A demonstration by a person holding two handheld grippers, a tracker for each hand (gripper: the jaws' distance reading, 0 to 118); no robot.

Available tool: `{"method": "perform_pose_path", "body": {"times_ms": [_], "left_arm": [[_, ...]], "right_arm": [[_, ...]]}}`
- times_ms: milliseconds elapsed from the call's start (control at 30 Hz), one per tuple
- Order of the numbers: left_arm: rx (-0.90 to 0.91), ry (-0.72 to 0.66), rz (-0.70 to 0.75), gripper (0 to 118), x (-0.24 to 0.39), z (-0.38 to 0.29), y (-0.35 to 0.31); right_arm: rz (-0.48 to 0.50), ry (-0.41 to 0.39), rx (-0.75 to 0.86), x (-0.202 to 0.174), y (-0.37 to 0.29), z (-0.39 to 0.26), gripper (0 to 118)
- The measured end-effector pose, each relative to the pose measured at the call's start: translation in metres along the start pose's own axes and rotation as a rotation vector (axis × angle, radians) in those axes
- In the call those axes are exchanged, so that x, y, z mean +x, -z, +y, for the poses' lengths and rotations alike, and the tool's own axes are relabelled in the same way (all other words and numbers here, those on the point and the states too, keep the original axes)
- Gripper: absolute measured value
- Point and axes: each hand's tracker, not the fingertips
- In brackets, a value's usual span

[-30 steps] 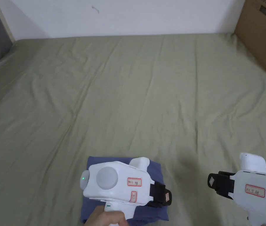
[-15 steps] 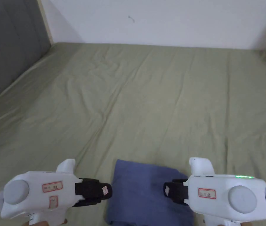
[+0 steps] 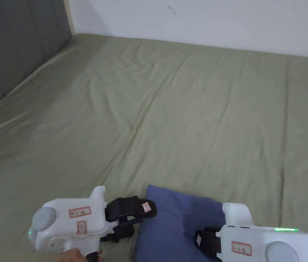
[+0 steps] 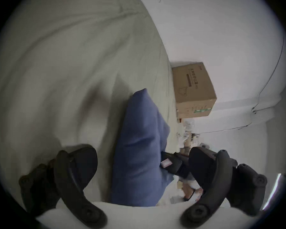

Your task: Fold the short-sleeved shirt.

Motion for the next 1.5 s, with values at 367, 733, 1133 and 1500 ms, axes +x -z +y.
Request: {"method": "perform_pose_path", "body": {"times_ms": [367, 733, 1133, 1500], "left_arm": [[-0.148, -0.019, -0.057, 28, -0.013, 0.014, 0.038], [-0.09, 0.298, 0.441, 28, 0.016, 0.103, -0.083], [0.015, 0.525, 1.333, 71, 0.009, 0.171, -0.174], [0.247, 0.479, 0.904, 1, 0.098, 0.103, -0.16]], "right_arm": [[0.005, 0.038, 0.001, 0.001, -0.005, 0.0, 4], [-0.03, 0.061, 0.092, 0.004, -0.033, 0.009, 4], [-0.094, 0.163, 0.106, 0.035, -0.033, 0.006, 4], [-0.056, 0.18, 0.146, 0.042, -0.048, 0.001, 4]]}}
